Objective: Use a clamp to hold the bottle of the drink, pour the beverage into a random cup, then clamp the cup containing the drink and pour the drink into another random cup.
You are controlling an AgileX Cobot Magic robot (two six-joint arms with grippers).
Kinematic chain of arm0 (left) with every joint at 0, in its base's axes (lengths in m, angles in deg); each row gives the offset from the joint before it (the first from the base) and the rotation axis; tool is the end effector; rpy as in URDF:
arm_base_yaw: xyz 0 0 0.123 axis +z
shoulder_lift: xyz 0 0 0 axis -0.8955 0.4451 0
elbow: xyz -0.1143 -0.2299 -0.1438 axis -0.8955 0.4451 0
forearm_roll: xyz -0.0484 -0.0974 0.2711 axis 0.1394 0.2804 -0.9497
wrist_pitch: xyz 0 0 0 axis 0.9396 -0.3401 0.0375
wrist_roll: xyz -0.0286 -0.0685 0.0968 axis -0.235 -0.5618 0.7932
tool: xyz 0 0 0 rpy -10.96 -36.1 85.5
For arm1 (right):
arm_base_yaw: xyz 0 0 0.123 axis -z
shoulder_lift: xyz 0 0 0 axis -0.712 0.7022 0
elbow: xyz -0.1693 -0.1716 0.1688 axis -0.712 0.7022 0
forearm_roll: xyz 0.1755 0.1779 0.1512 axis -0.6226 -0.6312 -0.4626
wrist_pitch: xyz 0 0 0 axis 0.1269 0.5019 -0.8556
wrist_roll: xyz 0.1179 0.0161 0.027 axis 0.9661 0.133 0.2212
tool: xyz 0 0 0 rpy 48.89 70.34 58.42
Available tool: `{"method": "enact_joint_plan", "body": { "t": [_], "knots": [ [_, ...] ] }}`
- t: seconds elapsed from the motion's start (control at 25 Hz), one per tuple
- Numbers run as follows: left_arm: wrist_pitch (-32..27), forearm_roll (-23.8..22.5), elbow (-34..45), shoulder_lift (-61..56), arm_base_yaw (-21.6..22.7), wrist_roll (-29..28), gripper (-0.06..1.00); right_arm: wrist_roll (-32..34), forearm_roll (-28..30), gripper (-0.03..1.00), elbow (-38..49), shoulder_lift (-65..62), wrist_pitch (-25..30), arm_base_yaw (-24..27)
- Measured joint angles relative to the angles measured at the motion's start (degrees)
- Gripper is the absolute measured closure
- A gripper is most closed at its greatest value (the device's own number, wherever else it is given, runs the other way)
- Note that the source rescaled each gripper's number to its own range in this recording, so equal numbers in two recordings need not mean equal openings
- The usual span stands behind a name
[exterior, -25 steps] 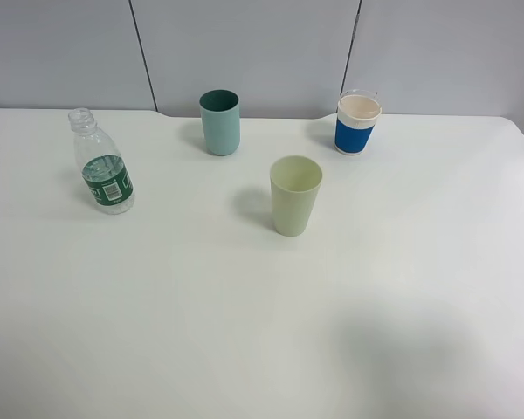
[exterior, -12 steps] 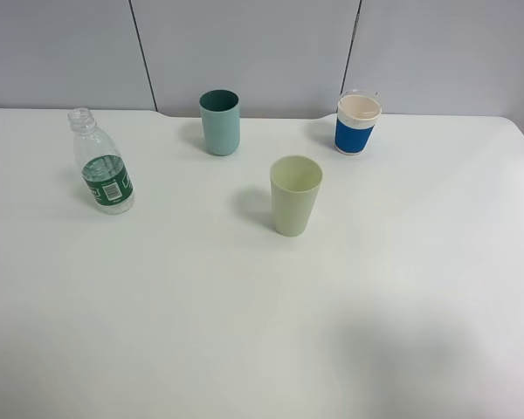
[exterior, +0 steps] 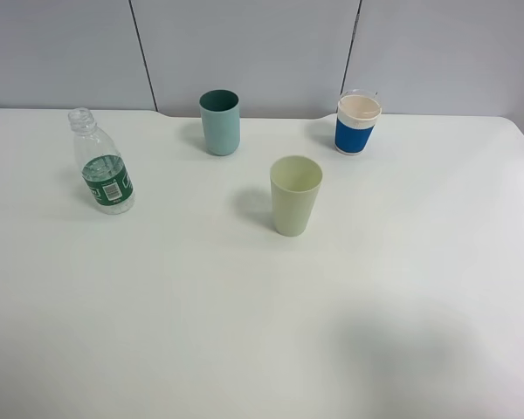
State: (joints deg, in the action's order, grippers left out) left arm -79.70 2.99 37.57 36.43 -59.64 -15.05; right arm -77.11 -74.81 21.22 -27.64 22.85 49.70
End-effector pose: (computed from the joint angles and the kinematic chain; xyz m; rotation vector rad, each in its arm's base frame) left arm 0.0474 0.0104 0.2855 -0.1427 2.0207 0.0804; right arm 0.0482 -0.0037 0.2836 0.0638 2.0397 -0.0549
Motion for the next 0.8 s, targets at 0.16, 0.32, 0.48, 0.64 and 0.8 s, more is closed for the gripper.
{"method": "enact_joint_plan", "body": {
  "t": [0.16, 0.32, 0.48, 0.64, 0.8],
  "knots": [
    [0.00, 0.00, 0.00, 0.00, 0.00, 0.00, -0.05, 0.00, 0.00, -0.03, 0.00, 0.00, 0.00, 0.00],
    [0.00, 0.00, 0.00, 0.00, 0.00, 0.00, -0.05, 0.00, 0.00, -0.03, 0.00, 0.00, 0.00, 0.00],
    [0.00, 0.00, 0.00, 0.00, 0.00, 0.00, -0.05, 0.00, 0.00, -0.03, 0.00, 0.00, 0.00, 0.00],
    [0.00, 0.00, 0.00, 0.00, 0.00, 0.00, -0.05, 0.00, 0.00, -0.03, 0.00, 0.00, 0.00, 0.00],
    [0.00, 0.00, 0.00, 0.00, 0.00, 0.00, -0.05, 0.00, 0.00, -0.03, 0.00, 0.00, 0.00, 0.00]
  ]
}}
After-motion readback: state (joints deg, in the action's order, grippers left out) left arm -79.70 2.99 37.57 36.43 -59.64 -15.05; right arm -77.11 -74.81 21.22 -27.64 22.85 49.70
